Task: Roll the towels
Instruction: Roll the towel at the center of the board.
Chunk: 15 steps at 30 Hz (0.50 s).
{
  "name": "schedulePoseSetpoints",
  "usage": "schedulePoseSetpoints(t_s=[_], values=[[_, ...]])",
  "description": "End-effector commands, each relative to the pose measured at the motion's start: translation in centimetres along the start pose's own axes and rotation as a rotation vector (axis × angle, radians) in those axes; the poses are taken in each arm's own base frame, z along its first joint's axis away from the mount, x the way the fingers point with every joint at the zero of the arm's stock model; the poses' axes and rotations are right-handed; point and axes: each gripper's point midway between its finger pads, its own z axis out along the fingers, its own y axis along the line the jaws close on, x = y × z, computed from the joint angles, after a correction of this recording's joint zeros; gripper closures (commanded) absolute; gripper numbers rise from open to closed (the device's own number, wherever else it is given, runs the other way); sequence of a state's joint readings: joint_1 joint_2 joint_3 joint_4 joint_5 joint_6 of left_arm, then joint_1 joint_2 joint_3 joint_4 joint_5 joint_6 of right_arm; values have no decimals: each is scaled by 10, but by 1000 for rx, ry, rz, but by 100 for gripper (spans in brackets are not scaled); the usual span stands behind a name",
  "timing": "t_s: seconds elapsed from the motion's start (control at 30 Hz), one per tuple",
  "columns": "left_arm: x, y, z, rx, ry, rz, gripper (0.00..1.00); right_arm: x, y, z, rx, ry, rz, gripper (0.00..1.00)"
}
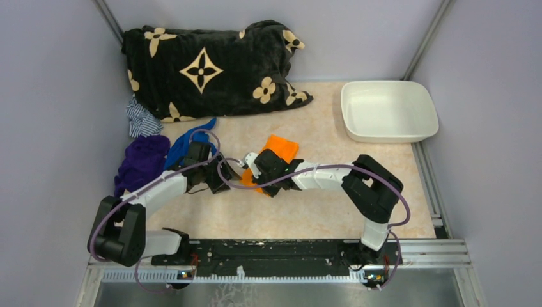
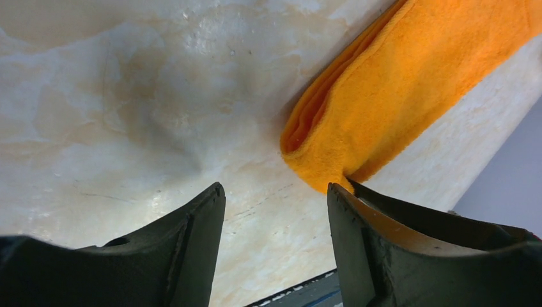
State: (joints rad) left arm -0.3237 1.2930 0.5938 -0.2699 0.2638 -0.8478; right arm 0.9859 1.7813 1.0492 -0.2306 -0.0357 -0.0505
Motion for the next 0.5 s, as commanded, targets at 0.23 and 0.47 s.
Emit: schedulePoseSetpoints(t_s=[0.23, 0.47], values=[[12, -27, 16, 38, 22, -182, 37, -36, 13, -5, -96, -103, 195, 100], [24, -19, 37, -45, 42, -208, 52, -37, 12, -3, -100, -120, 217, 100]])
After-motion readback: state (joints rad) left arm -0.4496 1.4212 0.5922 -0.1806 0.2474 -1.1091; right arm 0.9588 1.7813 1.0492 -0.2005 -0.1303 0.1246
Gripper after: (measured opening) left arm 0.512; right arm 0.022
